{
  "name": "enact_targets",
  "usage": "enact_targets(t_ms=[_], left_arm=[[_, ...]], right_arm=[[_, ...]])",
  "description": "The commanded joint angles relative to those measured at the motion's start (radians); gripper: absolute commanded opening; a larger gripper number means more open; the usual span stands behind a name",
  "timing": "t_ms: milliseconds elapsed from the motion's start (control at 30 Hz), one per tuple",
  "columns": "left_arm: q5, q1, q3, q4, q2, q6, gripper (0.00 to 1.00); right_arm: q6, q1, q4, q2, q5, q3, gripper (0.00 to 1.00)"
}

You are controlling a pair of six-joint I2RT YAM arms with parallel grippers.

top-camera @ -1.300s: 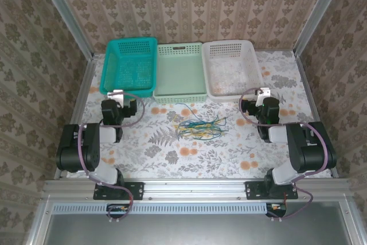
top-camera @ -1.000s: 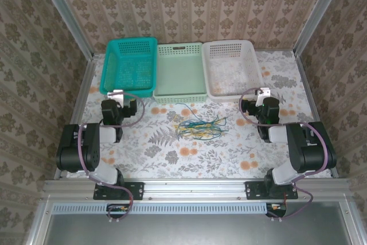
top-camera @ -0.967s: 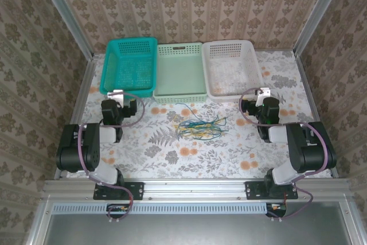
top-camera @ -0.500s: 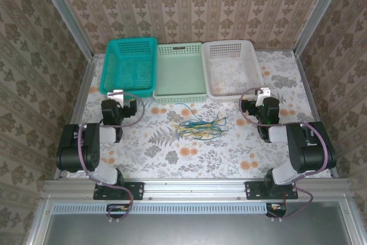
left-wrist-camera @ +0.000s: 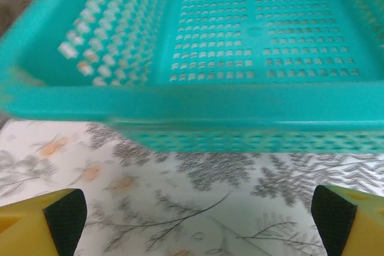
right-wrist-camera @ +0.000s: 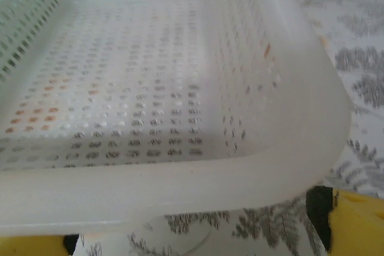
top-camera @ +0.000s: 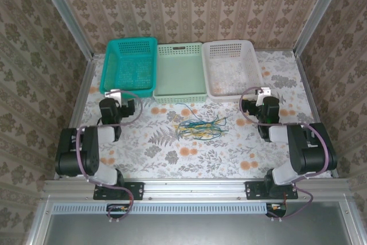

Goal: Untangle the cables

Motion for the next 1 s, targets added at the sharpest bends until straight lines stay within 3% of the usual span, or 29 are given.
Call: enact_targets(t_ms=[0, 67, 200, 433, 533, 733, 867, 967], left_arm=[[-0.210, 0.010, 0.180, -0.459, -0.149, -0.178, 1.00], [-0.251, -0.003, 0.184, -0.601, -0.226, -0.280, 1.00], [-0.324, -0.084, 0.089, -0.760, -0.435, -0.461, 1.00], [-0.366, -0.232, 0.028, -0.939, -0.697, -0.538, 1.00], [-0.312, -0.270, 0.028, -0.956, -0.711, -0.542, 1.00], [-0.324, -0.368, 0.089, -0.958, -0.651, -0.502, 1.00], [-0.328, -0.378, 0.132, -0.934, -0.615, -0.462, 1.00], [-0.247, -0.347, 0.214, -0.922, -0.562, -0.351, 1.00]], right_arm=[[0.079, -0.001, -0.412, -0.146, 0.033, 0.178, 0.98], [0.116, 0.009, -0.594, -0.184, 0.002, 0.234, 0.94], [0.155, 0.074, -0.722, -0.315, -0.006, 0.203, 0.92], [0.240, 0.106, -0.887, -0.481, -0.005, 0.155, 0.90], [0.267, 0.115, -0.921, -0.500, -0.049, 0.162, 0.88], [0.307, 0.174, -0.971, -0.478, -0.069, 0.218, 0.86], [0.296, 0.192, -0.992, -0.421, -0.018, 0.283, 0.84], [0.238, 0.198, -1.050, -0.316, -0.009, 0.417, 0.82]])
